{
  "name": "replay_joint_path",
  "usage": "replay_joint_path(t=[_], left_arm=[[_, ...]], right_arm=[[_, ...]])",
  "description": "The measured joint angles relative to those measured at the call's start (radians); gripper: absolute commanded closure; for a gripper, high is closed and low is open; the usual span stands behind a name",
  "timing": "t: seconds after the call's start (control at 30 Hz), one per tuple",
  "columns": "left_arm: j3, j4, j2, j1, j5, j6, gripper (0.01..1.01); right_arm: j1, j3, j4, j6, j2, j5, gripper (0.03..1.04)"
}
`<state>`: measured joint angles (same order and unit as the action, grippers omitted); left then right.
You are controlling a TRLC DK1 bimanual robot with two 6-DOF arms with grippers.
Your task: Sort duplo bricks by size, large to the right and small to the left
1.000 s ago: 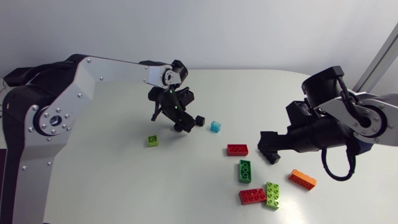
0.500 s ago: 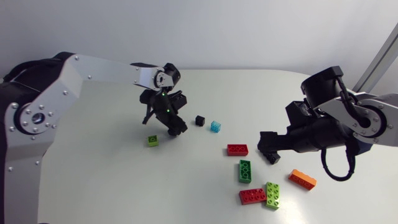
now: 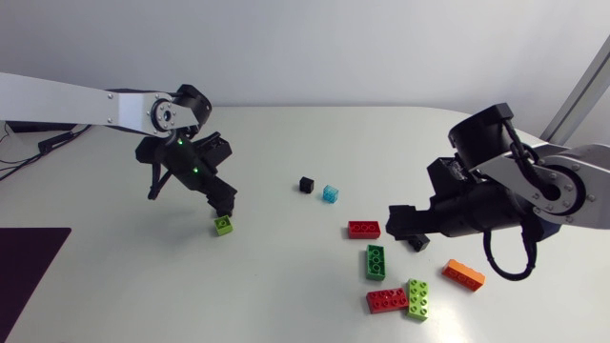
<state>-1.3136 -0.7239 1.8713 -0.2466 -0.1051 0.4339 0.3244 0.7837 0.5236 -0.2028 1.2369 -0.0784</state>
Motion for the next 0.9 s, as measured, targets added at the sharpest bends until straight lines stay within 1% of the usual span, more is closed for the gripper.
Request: replay_joint_path(t=[0.13,0.23,0.4,0.5,0.63,0.73,0.83,0.9], left_arm=[[0.000,0.003,-0.013,0.004,0.000,0.000,0.043],[-0.014,0.003,-0.008,-0.015,0.000,-0.001,0.043],[-0.139,0.006,0.089,-0.118,0.000,-0.006,0.043],[-0.207,0.006,0.155,-0.165,0.000,-0.013,0.043],[-0.222,-0.003,0.177,-0.178,0.000,-0.016,0.043],[-0.209,-0.005,0.166,-0.169,0.000,-0.017,0.043],[-0.147,-0.005,0.111,-0.143,0.000,-0.020,0.043],[-0.090,-0.006,0.045,-0.115,0.000,-0.020,0.043]], right_arm=[[0.004,0.000,0.000,-0.008,0.000,0.000,0.07],[0.006,0.000,0.000,-0.011,0.002,0.002,0.07],[0.016,0.012,-0.003,-0.011,0.017,0.007,0.07],[0.016,0.052,-0.004,-0.010,0.069,0.008,0.07],[0.017,0.170,-0.008,0.020,0.203,0.008,0.07],[0.015,0.293,-0.029,0.062,0.349,0.008,0.07],[0.002,0.433,-0.043,0.093,0.521,0.008,0.07],[-0.007,0.510,-0.062,0.109,0.631,0.011,0.07]])
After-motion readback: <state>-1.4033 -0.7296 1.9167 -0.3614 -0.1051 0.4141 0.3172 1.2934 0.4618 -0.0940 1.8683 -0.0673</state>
